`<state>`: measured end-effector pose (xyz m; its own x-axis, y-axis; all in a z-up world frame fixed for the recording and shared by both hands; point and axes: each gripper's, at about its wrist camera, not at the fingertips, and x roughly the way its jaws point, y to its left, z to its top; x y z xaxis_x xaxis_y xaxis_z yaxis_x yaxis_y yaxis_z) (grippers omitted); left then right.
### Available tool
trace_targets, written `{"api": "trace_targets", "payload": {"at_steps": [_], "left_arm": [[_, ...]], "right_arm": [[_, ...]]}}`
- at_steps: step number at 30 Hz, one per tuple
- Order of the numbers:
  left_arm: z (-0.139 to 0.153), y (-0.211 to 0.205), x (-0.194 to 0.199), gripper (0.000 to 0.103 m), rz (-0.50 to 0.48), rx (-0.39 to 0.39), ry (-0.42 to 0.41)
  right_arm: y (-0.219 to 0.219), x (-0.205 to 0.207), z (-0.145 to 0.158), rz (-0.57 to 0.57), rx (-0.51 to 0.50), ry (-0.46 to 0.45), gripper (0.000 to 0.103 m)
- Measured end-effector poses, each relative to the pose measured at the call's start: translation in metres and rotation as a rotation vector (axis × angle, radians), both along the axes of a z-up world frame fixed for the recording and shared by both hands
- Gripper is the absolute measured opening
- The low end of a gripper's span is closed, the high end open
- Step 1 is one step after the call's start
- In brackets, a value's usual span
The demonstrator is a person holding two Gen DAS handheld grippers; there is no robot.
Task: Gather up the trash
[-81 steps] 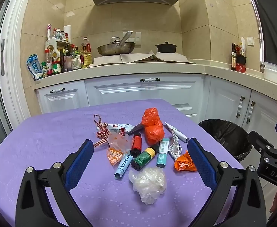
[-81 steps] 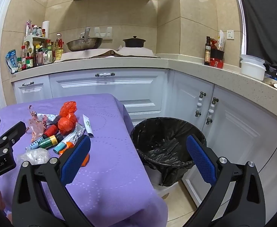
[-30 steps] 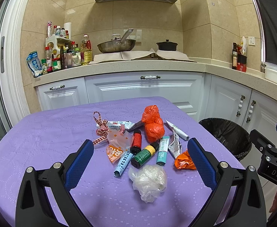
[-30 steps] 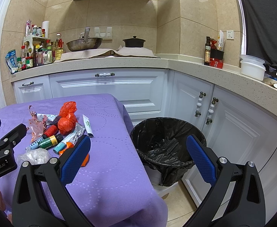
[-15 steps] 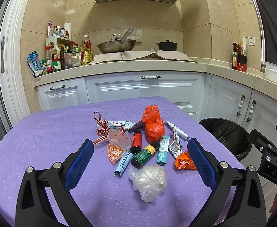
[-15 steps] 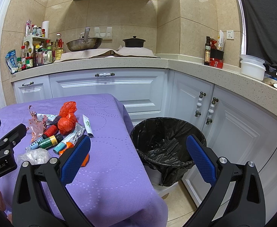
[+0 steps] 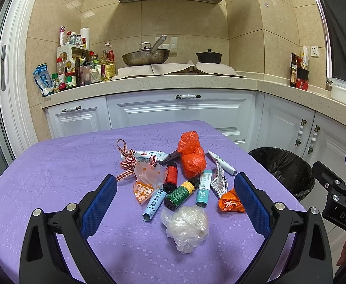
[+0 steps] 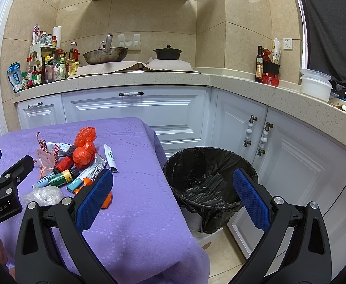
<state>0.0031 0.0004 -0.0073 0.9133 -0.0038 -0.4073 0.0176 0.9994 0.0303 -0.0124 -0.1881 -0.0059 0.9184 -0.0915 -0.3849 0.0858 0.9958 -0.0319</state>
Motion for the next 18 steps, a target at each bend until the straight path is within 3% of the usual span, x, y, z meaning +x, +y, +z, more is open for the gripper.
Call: {"api": "trace_targets", "payload": {"at_steps": [12,18], "left_arm": [[-0.010,0.013,0.001,0.097,0.009,-0.005,0.022],[-0.018,0.031,0.000,0.097,0.054,0.019,0.051]], "right_arm": [[0.012,0.007,-0.003,0.031,0.006,0.009,0.099],[0.031,0.018,-0.010,0.106,0.012,0.019,0.099]]}}
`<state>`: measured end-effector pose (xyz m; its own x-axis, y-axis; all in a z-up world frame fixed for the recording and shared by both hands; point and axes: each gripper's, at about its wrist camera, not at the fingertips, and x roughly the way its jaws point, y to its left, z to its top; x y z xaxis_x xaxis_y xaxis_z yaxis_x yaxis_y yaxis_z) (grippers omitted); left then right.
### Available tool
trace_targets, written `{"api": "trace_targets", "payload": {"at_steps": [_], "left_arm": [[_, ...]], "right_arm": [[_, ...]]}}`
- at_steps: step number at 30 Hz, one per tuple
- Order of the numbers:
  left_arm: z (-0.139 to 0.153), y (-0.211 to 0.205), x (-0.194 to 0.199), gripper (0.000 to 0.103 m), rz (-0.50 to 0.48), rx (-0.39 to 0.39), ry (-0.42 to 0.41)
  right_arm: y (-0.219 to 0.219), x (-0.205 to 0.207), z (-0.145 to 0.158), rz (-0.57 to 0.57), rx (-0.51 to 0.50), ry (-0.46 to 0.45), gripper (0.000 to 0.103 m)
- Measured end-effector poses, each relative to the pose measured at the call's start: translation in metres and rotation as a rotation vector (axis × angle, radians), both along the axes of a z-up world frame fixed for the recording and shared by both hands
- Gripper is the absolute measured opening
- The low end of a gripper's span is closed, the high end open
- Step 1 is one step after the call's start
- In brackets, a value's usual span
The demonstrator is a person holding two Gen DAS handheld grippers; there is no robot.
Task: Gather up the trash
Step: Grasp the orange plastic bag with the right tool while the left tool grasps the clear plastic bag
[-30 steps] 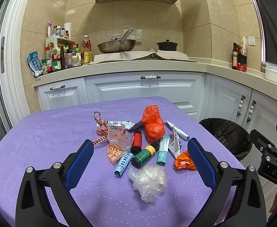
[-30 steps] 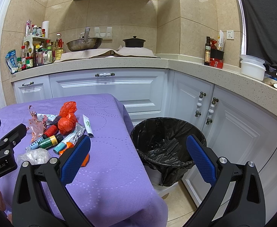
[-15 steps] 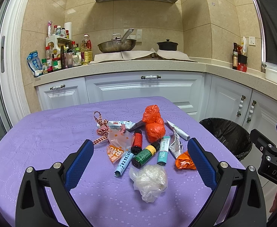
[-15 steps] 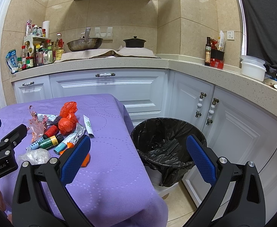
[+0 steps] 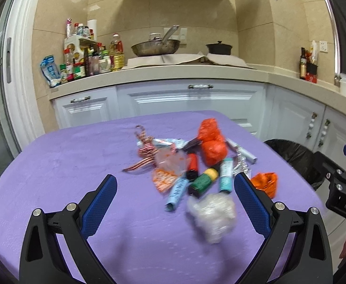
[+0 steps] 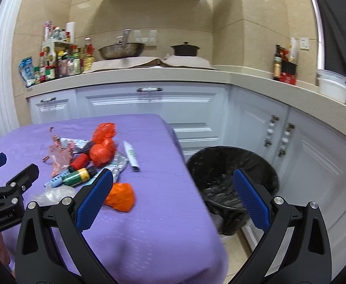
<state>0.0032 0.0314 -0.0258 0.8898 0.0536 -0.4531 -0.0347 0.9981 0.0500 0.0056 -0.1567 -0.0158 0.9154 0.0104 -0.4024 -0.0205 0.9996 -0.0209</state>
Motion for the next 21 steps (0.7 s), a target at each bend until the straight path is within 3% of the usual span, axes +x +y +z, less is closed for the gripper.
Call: {"api": "trace_targets", "payload": {"at_steps": [9,11,15,17,19,21], "left_arm": [[-0.016,0.028,0.003,0.096,0.037,-0.013,0.073],[-0.020,0.031,0.003,0.096,0.040,-0.013,0.080],[-0.019,0.030,0.004,0.096,0.024,-0.025,0.085],[-0.019,0.027,0.003,0.091,0.021,-0.020,0.081],[-0.019,0.025,0.003,0.071,0.020,-0.021,0.080],[-0.019,0.025,0.004,0.070,0.011,-0.042,0.087]], "right_arm": [[0.045,0.041,-0.033,0.124,-0.003,0.085,0.095],[0.053,0.051,-0.043,0.142,-0.016,0.123,0.085],[0.058,0.063,-0.060,0.165,-0.007,0.204,0.075],[0.058,0.063,-0.063,0.177,0.002,0.222,0.050],[0.056,0.062,-0.065,0.188,0.012,0.233,0.046],[0.052,0.059,-0.063,0.184,0.022,0.228,0.046]]}}
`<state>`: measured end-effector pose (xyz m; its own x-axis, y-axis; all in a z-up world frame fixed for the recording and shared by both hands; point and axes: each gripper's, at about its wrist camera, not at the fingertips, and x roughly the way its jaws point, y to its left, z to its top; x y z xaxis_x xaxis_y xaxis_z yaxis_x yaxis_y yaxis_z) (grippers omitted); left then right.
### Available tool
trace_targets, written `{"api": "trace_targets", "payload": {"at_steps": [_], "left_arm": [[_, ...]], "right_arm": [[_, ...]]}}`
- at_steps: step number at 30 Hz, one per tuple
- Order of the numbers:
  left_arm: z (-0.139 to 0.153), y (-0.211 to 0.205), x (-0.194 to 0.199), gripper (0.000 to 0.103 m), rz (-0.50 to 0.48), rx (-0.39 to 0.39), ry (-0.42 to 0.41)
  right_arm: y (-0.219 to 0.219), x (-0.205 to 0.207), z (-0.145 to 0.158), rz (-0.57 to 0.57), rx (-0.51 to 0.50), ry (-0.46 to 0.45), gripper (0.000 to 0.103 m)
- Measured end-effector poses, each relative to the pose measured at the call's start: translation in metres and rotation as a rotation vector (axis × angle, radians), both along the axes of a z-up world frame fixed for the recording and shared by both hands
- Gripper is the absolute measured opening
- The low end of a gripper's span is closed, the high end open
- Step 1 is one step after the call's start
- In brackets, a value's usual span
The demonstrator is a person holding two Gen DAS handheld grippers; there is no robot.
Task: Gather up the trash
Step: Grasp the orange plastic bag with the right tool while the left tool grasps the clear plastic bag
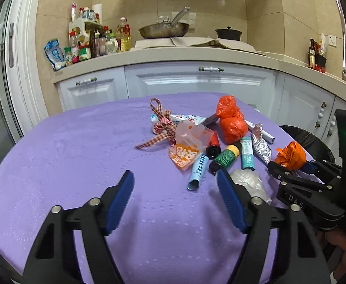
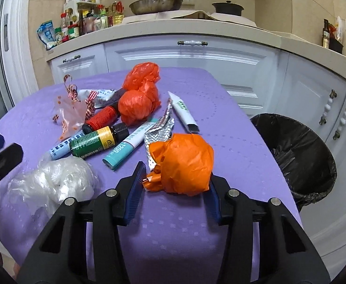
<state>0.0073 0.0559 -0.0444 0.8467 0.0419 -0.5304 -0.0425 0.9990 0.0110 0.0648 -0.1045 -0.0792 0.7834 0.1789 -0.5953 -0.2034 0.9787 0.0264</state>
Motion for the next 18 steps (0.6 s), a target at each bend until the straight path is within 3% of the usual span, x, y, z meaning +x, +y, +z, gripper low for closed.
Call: {"api": "trace_targets", "payload": {"at_steps": [2,4,6,14,18], "left_arm": [[0.001,-0.001,-0.001,0.070,-0.009,-0.032,-0.011],[0.003,-0.005,-0.003,0.079,-0.015,-0.051,-0.028],[0.004,-0.011,-0.005,0.081,-0.022,-0.062,-0.044],[-0.007,-0.042,0.000,0.081,-0.074,0.000,-0.016],[-0.012,-0.049,-0.001,0.058,-0.095,0.019,-0.010]], "right_arm": [[-0.005,-0.003,0.002,-0.007,0.005,-0.007,0.046],[-0.013,-0.008,0.005,-0.018,0.013,-0.016,0.046],[-0.022,-0.011,0.008,-0.028,0.017,-0.021,0.046],[-0.056,-0.024,0.010,-0.083,0.034,-0.040,0.046],[-0.065,-0.025,0.007,-0.098,0.044,-0.038,0.046]]}}
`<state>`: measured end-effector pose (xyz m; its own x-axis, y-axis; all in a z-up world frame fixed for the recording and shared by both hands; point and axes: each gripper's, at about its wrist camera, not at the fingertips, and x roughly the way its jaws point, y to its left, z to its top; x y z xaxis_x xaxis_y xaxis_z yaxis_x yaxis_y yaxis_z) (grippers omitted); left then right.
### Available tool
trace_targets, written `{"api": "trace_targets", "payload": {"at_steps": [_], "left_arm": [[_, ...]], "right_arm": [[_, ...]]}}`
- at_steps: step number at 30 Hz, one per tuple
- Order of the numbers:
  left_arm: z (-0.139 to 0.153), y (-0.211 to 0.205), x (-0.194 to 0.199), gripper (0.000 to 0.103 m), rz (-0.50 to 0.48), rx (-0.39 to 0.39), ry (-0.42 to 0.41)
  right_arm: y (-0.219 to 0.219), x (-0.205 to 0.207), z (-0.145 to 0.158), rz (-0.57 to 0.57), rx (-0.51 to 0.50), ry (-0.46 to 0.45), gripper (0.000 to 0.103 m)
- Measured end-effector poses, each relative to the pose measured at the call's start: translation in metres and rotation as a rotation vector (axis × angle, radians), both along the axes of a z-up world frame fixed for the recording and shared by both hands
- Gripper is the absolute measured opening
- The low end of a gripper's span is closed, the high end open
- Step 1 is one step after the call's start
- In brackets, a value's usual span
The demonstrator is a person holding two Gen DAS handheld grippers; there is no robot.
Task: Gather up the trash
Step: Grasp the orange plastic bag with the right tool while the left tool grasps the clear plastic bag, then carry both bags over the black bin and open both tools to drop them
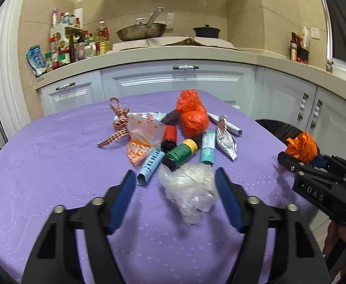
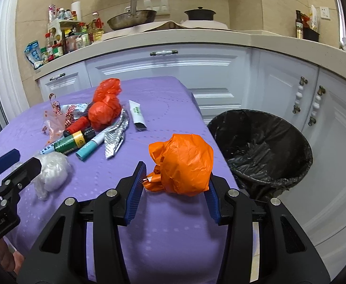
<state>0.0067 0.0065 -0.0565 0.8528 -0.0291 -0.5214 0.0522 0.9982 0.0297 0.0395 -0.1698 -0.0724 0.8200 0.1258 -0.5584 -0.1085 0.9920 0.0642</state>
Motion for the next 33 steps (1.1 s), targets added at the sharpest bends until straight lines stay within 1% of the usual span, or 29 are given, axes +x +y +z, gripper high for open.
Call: {"api": "trace_targets", "payload": {"at_steps": [1,2,3,4,7,10,19,23,28,33], "left_arm": [[-0.001,-0.001,0.000,0.050,-0.008,0.001,0.002],[-0.001,-0.002,0.000,0.046,-0.018,0.000,0.009],[-0.002,-0.003,0.001,0.037,-0.026,-0.001,0.017],[-0.003,-0.003,0.001,0.033,-0.031,-0.002,0.024],[-0.004,0.000,0.001,0.031,-0.033,-0.017,0.031],[-0.003,0.001,-0.002,0.029,-0.031,-0.025,0.018],[0.021,-0.003,-0.009,0.028,-0.048,-0.022,-0.070],[0.032,-0.011,0.001,0.028,-0.067,-0.028,-0.092],[0.042,-0.030,0.020,0.028,-0.098,-0.043,-0.107],[0.051,-0.066,0.044,0.028,-0.160,-0.052,-0.124]], "right_arm": [[-0.001,0.000,-0.001,-0.003,0.002,0.001,0.046],[-0.002,-0.001,-0.001,-0.004,0.003,0.000,0.046],[-0.003,-0.001,-0.002,-0.006,0.006,0.000,0.046],[-0.004,-0.002,-0.002,-0.008,0.008,-0.002,0.046],[-0.002,-0.003,-0.002,-0.007,0.005,-0.004,0.046],[-0.002,-0.004,0.000,-0.005,0.003,-0.008,0.046],[0.002,-0.007,0.014,-0.003,-0.015,-0.044,0.046],[-0.005,-0.005,0.021,-0.022,-0.024,-0.064,0.046],[-0.029,0.003,0.030,-0.080,-0.039,-0.093,0.046],[-0.059,0.015,0.033,-0.149,-0.051,-0.114,0.046]]}}
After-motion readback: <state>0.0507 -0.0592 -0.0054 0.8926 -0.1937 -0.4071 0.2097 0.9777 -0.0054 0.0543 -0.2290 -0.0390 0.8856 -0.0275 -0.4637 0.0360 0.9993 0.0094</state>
